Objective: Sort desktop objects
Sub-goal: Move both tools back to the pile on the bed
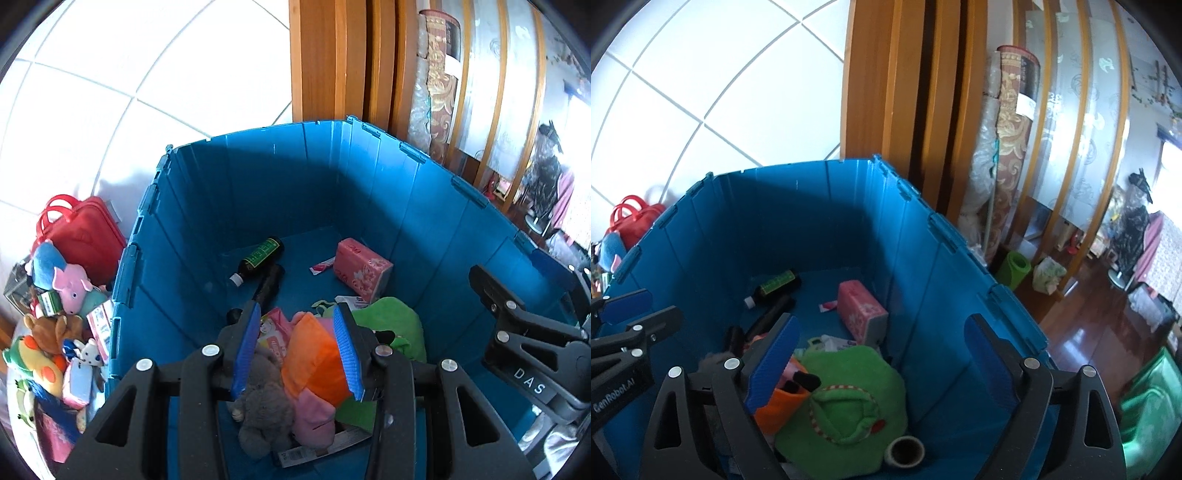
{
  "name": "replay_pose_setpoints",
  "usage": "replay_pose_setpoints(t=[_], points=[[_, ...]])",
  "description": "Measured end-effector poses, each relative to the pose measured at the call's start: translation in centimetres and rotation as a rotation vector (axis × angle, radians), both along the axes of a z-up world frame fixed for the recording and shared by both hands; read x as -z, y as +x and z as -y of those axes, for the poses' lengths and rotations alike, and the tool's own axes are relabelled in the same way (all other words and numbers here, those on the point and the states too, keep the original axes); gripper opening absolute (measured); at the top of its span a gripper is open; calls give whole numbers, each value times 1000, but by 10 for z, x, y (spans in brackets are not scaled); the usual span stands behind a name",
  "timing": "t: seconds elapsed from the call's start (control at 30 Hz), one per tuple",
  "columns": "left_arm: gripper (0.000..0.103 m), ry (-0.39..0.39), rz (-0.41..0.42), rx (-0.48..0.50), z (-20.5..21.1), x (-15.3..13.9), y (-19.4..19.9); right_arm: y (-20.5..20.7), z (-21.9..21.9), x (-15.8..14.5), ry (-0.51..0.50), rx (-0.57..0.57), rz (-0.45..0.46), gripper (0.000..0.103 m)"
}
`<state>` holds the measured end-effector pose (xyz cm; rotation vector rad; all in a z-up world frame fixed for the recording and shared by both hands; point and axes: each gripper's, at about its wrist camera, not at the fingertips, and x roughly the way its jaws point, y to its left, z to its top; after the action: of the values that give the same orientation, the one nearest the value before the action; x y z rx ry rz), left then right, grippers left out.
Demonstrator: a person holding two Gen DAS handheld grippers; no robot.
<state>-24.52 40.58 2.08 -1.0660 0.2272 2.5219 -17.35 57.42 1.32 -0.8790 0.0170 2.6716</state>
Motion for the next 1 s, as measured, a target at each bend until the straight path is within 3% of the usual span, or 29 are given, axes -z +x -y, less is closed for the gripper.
replay_pose_setpoints(t=[0.13,0.2,0.4,0.8,0.87,0.9,0.93,1.0], points=[[40,30,-15,-11,5,-2,0,2,-2,-2,-8,9,-26,95],[41,46,-24,-18,9,-4,0,5,-3,-4,-22,-3,-51,103],[41,122,22,1,29,-9,3,17,10,-7,-11,-18,-72,103],[41,191,-130,-50,115,-40,62,41,76,-23,-29,-127,-136,103],[54,193,-159,-93,137,-41,69,44,96,-28,-28,-166,-152,103],[74,192,-184,-120,151,-40,73,47,109,-30,-27,-193,-163,103],[86,197,-201,-140,163,-38,76,48,119,-31,-25,-214,-171,103],[87,213,-227,-197,194,-31,82,51,146,-34,-18,-260,-186,103]])
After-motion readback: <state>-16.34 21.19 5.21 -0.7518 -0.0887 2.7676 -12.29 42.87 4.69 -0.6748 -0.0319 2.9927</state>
